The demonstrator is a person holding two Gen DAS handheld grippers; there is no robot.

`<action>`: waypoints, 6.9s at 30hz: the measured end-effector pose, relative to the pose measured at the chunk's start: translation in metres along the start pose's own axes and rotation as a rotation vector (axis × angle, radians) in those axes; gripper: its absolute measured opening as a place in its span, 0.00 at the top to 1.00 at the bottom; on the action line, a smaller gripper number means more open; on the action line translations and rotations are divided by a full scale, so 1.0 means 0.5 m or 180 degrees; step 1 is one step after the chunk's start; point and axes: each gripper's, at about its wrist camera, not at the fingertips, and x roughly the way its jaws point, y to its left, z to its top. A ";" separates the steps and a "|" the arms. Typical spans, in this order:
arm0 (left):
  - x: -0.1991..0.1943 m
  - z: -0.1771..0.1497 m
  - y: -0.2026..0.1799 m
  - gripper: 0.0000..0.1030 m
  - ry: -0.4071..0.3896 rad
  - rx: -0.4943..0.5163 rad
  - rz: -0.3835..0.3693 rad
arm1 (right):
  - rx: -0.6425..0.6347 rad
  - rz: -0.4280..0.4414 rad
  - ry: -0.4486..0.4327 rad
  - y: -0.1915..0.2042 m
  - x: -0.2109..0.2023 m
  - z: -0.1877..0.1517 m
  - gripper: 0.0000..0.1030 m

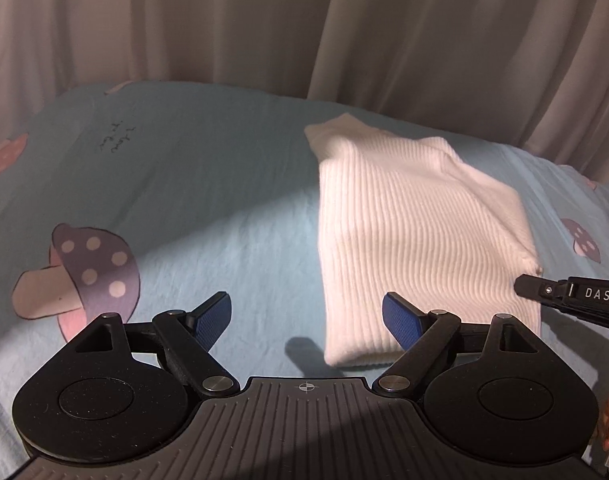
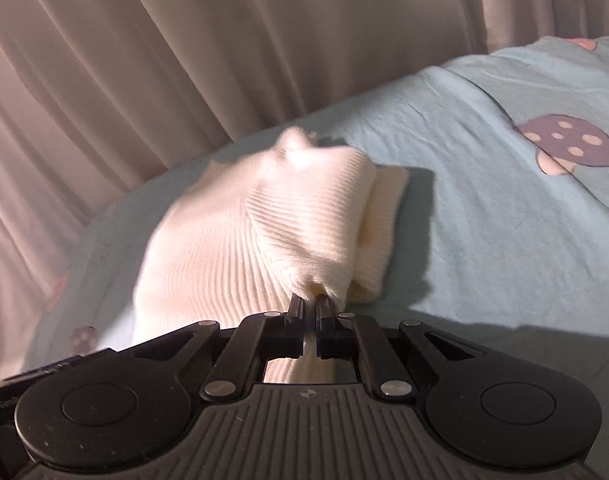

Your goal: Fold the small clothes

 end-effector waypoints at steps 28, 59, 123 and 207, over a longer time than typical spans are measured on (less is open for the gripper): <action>0.243 0.190 -0.058 0.08 -0.0162 -0.0029 0.0581 | -0.1202 -0.0682 -0.0521 0.109 0.090 0.057 0.75; -0.003 -0.028 -0.017 0.06 0.0450 0.0098 0.0182 | -0.0811 -0.1060 0.0910 0.112 -0.062 -0.089 0.09; -0.043 -0.013 -0.073 0.05 0.0765 0.0460 0.0344 | -0.0734 -0.1346 0.0650 0.168 -0.110 -0.035 0.04; -0.052 -0.006 -0.087 0.05 0.0696 0.0500 0.0176 | -0.0667 -0.1326 0.0588 0.159 -0.119 -0.019 0.04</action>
